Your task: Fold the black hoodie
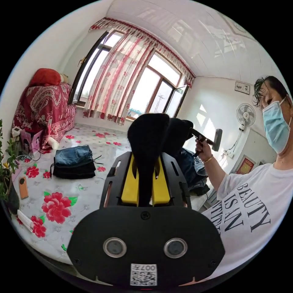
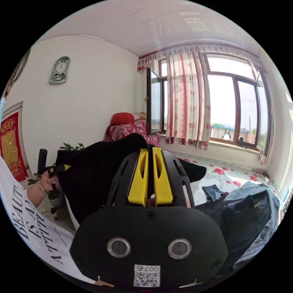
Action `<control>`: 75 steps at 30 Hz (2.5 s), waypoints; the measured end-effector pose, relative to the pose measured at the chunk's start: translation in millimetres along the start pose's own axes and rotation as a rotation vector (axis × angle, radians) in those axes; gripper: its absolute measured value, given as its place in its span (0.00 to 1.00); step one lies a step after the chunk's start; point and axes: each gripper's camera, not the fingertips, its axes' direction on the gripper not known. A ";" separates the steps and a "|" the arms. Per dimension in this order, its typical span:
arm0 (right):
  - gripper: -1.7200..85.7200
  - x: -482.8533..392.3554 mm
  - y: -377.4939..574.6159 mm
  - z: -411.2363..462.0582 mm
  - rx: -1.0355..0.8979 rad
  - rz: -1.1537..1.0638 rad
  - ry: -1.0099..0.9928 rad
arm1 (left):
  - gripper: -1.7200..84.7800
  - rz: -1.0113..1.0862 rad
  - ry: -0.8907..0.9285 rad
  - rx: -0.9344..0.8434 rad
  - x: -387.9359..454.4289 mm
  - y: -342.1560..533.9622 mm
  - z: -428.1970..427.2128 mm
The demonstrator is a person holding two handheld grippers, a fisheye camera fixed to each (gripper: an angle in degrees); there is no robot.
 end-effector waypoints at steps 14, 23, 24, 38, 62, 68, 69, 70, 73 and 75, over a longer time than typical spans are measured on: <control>0.03 -71.8 -164.1 -102.9 0.434 -0.156 -0.033 | 0.07 0.254 0.259 0.158 136.6 -13.2 -48.8; 0.05 -153.8 -230.6 50.2 -0.030 -0.369 -0.634 | 0.09 0.580 0.277 -0.230 283.0 12.7 171.2; 0.05 -168.8 -228.8 56.8 -0.073 -0.418 -0.696 | 0.09 0.604 0.286 -0.272 287.9 17.4 183.4; 0.11 126.0 101.6 198.0 -0.512 0.437 -0.404 | 0.06 -0.082 -0.179 -0.806 90.5 152.4 140.6; 0.06 184.4 253.0 193.3 -0.681 1.104 -0.100 | 0.04 0.003 -0.115 -1.046 -30.9 45.1 502.3; 0.04 163.0 121.0 113.3 -0.466 0.778 -0.036 | 0.01 -0.344 0.136 -0.433 -69.9 -72.3 281.0; 0.04 158.9 105.2 105.2 -0.448 0.732 -0.023 | 0.01 -0.329 0.127 -0.344 -64.3 -92.9 232.8; 0.04 152.2 74.5 86.6 -0.401 0.651 0.002 | 0.01 -0.320 0.122 -0.298 -60.1 -102.0 208.7; 0.04 139.9 4.2 23.2 -0.204 0.492 0.040 | 0.01 -0.285 0.147 -0.029 -29.5 -135.9 91.5; 0.04 128.1 -32.1 -17.8 -0.097 0.403 0.083 | 0.01 -0.225 0.135 0.175 4.1 -154.6 6.2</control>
